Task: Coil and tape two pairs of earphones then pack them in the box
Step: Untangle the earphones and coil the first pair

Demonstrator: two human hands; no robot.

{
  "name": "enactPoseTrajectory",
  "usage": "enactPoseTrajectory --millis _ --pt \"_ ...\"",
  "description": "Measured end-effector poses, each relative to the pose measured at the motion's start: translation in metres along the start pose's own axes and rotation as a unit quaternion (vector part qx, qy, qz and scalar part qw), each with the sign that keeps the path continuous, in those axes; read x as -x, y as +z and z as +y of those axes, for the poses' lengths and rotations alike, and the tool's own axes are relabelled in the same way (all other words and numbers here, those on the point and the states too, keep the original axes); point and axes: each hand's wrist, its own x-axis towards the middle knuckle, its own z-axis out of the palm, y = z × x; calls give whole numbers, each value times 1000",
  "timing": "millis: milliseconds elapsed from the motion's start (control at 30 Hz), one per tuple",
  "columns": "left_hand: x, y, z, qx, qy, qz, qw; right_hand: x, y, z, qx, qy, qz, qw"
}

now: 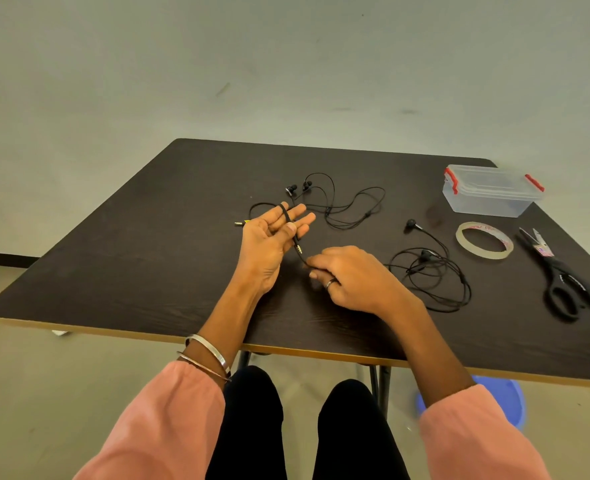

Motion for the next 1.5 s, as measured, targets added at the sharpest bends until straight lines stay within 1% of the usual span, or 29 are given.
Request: enactPoseTrajectory --millis 133,233,333,433,500,567,633,767,833,933,1000,1067,1100,1200,1267,1333,1367,1433,1500 --pt "2 0 1 -30 -5 -18 999 -2 -21 6 -26 15 48 998" --pt "4 0 1 -63 -15 -46 997 0 -36 8 -81 21 74 994" --pt "8 4 0 -111 -41 -113 986 -1 -50 9 -134 32 116 984" --pt "13 7 -1 -155 -62 -198 966 -7 -62 15 -183 57 154 969" --pt "17 7 0 -164 -67 -242 954 -13 -66 20 -220 73 173 957" --pt "19 7 2 -159 -67 -268 948 -20 -64 26 -240 82 178 951" --pt "19 7 4 -141 -60 -275 949 -27 -57 33 -248 92 192 945" --pt "15 5 4 -85 -61 -228 968 -35 -30 45 -285 111 234 923" --pt "11 4 3 -42 -67 -195 978 -36 -11 47 -287 116 248 918" --pt "4 2 5 50 -69 -123 989 -38 10 43 -239 112 233 936" --pt "-1 -1 6 112 -60 -60 990 -39 17 38 -201 93 196 955" --pt "-5 -5 7 149 -40 7 988 -39 22 32 -117 54 140 982" --pt "-7 -8 7 153 -31 36 987 -38 24 28 -80 35 120 989" --pt "-10 -11 5 128 -7 103 986 -34 28 16 -19 -24 107 994" --pt "-10 -11 3 76 6 117 990 -32 30 8 10 -57 111 992" --pt "-9 -9 -1 7 9 111 994 -30 29 4 5 -60 130 990" --pt "-9 -8 -2 -23 5 105 994 -29 27 3 -19 -48 144 988" --pt "-8 -6 -4 -87 -1 84 993 -25 21 5 -111 -21 185 976" --pt "-4 -2 -5 -167 6 38 985 -21 12 10 -226 3 235 945"
